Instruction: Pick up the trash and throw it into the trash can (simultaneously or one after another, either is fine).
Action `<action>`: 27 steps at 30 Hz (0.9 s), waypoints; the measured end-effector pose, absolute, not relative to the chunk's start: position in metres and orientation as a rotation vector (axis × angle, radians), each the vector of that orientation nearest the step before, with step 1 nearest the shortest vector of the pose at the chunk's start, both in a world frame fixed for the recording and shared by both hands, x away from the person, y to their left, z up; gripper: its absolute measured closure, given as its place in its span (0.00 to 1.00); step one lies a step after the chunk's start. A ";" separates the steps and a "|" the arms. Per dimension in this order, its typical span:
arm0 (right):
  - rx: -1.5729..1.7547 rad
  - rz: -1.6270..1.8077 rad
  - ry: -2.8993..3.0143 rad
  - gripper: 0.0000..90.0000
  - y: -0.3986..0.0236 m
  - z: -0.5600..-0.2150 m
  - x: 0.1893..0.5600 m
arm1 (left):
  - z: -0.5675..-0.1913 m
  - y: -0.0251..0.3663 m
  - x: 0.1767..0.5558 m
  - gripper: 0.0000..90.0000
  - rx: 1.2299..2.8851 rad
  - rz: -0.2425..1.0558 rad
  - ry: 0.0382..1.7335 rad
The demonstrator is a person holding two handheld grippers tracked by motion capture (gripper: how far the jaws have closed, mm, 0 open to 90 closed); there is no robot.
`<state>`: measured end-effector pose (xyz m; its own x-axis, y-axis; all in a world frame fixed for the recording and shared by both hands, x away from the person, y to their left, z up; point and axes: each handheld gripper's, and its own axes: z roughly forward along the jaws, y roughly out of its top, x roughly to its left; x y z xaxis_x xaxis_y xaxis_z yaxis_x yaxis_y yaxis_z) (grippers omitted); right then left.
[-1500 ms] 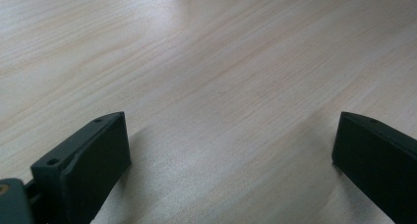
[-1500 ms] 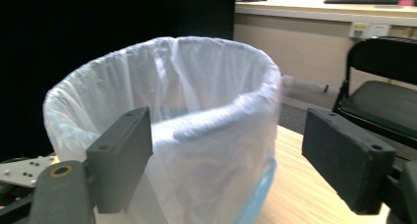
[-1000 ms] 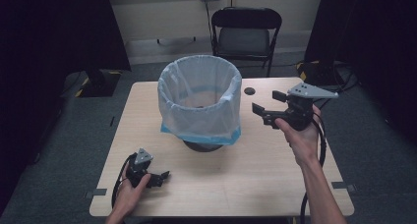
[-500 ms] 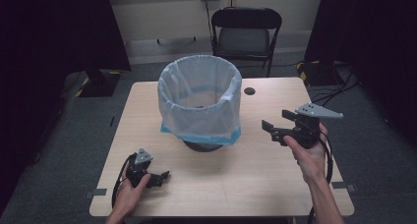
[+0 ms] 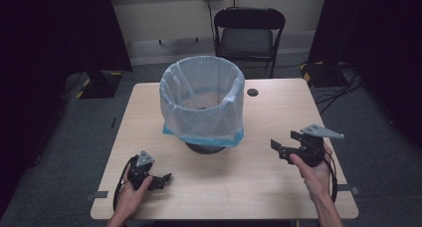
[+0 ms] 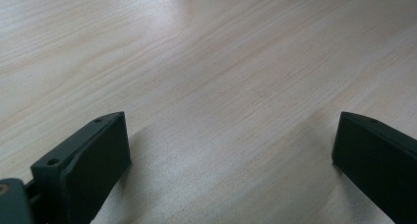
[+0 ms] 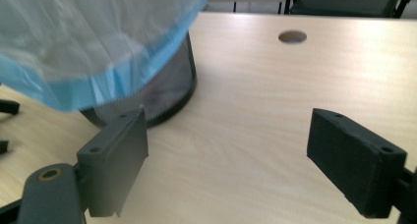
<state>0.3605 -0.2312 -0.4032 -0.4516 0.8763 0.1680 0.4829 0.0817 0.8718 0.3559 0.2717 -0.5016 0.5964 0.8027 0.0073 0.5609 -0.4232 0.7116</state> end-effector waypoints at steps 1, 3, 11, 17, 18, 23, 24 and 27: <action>1.347 1.317 1.978 0.17 -0.232 -0.407 0.359 | -0.502 0.272 0.356 0.00 2.144 0.458 1.074; 1.354 1.299 1.994 0.17 -0.232 -0.414 0.357 | -0.502 0.272 0.356 0.00 2.144 0.458 1.074; 1.395 1.227 2.030 0.17 -0.237 -0.439 0.349 | -0.502 0.272 0.356 0.00 2.142 0.458 1.073; 1.436 1.154 2.059 0.17 -0.239 -0.463 0.344 | -0.502 0.272 0.356 0.00 2.142 0.458 1.074; 1.443 1.152 2.063 0.17 -0.239 -0.466 0.343 | -0.502 0.272 0.356 0.00 2.142 0.458 1.074; 1.477 1.087 2.081 0.17 -0.240 -0.479 0.343 | -0.502 0.272 0.356 0.00 2.142 0.458 1.074; 1.480 1.078 2.081 0.17 -0.241 -0.480 0.343 | -0.502 0.272 0.356 0.00 2.142 0.458 1.074; 1.499 1.043 2.094 0.17 -0.241 -0.486 0.343 | -0.502 0.272 0.356 0.00 2.142 0.458 1.074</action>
